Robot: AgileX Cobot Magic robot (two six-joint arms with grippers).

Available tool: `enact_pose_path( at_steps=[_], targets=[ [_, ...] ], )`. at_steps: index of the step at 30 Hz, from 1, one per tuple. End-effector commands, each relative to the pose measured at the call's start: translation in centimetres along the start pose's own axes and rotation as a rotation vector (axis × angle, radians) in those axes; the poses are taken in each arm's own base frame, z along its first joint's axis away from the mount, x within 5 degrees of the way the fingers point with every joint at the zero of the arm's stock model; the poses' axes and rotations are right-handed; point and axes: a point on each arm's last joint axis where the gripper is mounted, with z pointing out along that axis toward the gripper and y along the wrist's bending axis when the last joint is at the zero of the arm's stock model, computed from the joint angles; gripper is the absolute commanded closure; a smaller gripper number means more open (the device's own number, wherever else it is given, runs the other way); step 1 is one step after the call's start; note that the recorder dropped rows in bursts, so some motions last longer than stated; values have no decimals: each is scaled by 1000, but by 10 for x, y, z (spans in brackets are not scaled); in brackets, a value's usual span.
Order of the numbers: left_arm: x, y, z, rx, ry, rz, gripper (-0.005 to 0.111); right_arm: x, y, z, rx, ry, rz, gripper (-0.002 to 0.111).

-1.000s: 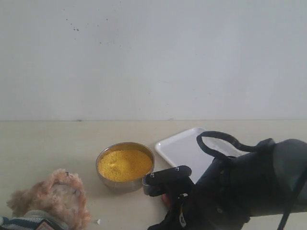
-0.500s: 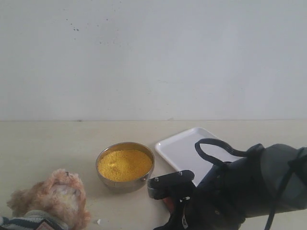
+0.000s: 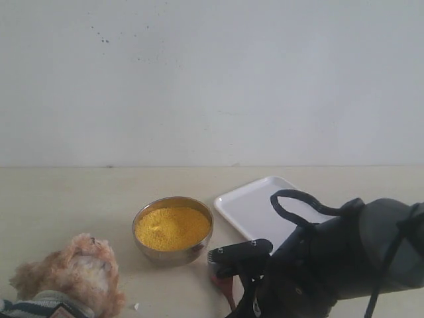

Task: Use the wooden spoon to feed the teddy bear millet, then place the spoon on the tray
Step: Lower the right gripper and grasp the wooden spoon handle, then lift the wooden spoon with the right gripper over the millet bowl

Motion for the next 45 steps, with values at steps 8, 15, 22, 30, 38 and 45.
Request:
enact_pose_path(
  at_steps=[8, 15, 22, 30, 38, 45],
  targets=[
    [0, -2, 0, 24, -8, -7, 103, -1, -10, -56, 81, -6, -162, 108],
    [0, -1, 0, 22, -9, -7, 103, -10, -21, -114, 346, 41, -422, 108],
    [0, -1, 0, 22, -9, -7, 103, -64, 32, -164, 647, -82, -793, 108],
    [0, -1, 0, 22, -9, -7, 103, -95, 61, -84, 891, 25, -1070, 108],
    [0, -1, 0, 22, -9, -7, 103, -92, 62, -50, 916, 95, -1120, 108],
    [0, -1, 0, 22, -9, -7, 103, -95, 66, -46, 897, 67, -1114, 108]
  ],
)
